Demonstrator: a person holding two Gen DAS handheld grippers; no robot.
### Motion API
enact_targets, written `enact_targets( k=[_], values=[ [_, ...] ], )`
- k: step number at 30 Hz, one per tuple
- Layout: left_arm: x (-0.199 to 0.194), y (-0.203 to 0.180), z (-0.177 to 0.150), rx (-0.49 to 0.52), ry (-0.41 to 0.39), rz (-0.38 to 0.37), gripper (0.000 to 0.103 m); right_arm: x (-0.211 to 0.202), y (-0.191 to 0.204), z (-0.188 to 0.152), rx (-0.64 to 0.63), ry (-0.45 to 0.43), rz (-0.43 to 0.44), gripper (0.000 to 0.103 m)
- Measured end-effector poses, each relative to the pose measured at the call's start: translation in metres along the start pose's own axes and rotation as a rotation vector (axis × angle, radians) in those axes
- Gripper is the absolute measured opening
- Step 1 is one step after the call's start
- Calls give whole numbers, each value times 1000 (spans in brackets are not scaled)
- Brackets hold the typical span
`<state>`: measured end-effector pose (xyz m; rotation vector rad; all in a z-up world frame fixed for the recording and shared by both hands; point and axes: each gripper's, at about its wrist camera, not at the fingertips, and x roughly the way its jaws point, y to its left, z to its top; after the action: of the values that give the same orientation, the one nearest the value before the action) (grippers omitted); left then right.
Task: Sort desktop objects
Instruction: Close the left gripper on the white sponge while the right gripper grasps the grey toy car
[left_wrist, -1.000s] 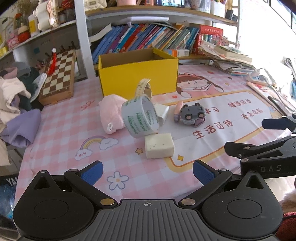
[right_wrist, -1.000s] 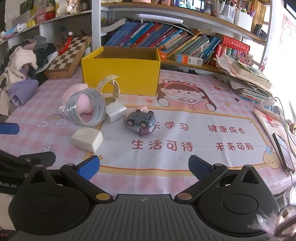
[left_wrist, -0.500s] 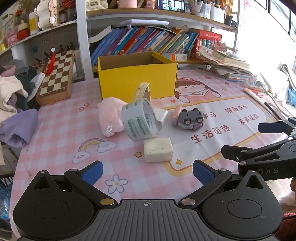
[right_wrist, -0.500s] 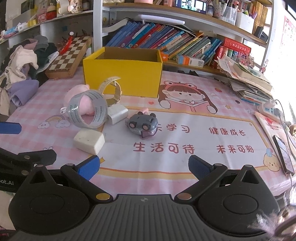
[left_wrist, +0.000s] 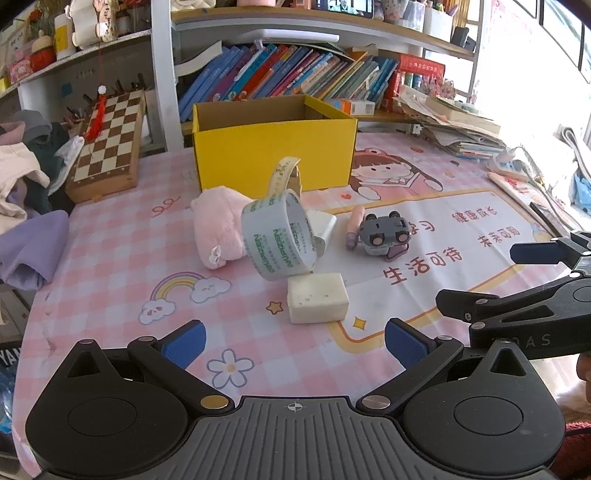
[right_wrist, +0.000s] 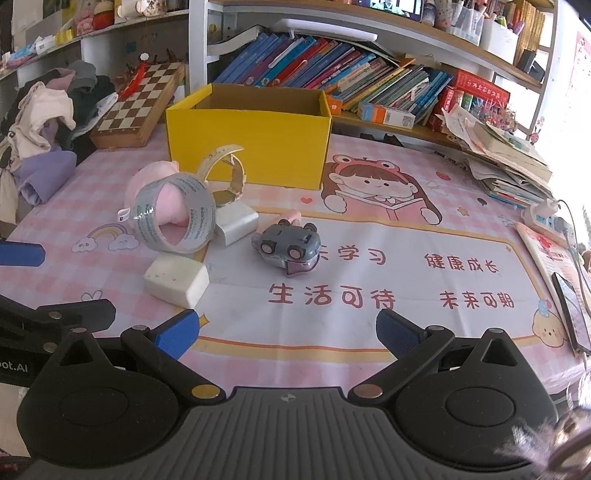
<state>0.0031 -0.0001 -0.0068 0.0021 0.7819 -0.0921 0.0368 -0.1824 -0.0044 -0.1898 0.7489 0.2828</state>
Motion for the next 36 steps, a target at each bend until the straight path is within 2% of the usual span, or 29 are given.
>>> enact_targets(
  k=[12,16,29,36],
  values=[
    [20,-3,9,-32,22,-23,99,22,-9,14,-36,28,38,101],
    [28,-2,15,-60,28,-24,99,33,-13,23,-53,42,63,97],
    [64,-7,24,-125,94,24,94,79,-25,48,-136,110,136,92],
    [82,-11,25,-122,137,53,90,104,-30,57,-161,152,169,82]
  ],
)
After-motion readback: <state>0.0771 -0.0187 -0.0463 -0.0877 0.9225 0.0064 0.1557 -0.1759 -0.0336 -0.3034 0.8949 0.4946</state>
